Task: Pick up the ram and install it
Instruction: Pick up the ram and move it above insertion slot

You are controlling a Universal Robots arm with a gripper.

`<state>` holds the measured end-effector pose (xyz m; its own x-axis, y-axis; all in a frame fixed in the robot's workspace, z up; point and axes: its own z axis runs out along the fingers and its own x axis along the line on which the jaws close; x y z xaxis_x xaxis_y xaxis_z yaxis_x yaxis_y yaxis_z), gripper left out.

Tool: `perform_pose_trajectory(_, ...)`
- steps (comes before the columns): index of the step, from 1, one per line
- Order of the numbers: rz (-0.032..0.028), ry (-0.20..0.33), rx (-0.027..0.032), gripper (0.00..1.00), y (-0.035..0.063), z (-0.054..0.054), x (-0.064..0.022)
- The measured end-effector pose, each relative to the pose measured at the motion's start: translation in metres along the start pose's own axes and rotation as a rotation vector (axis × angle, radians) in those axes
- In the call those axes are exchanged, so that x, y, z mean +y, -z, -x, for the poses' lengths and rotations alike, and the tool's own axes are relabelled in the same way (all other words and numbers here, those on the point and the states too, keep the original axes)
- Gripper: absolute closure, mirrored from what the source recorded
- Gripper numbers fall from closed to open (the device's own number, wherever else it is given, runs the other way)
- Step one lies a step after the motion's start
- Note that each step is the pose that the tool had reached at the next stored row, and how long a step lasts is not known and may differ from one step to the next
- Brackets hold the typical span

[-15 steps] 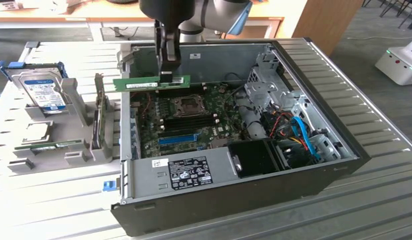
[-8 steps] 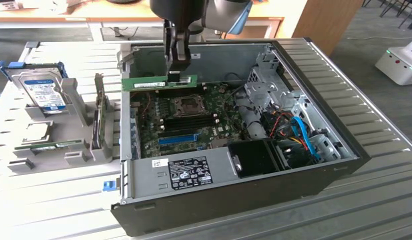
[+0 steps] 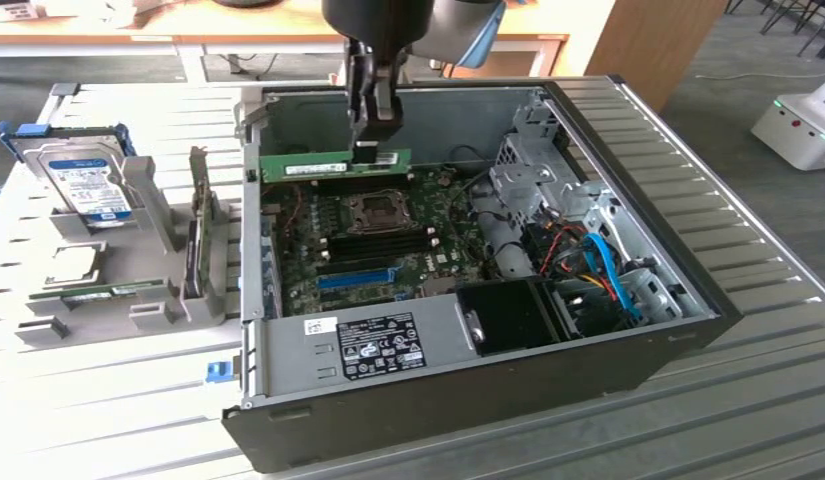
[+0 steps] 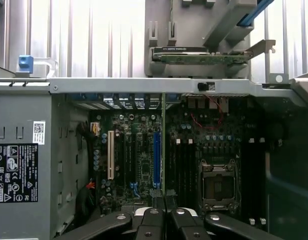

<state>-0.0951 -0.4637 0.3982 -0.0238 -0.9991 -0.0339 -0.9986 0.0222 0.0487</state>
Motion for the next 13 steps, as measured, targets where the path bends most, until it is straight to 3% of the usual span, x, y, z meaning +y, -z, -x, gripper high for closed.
perform_pose_trajectory(13, 0.0008, 0.0, -0.0001, 0.88, 0.0006, 0.0, -0.021)
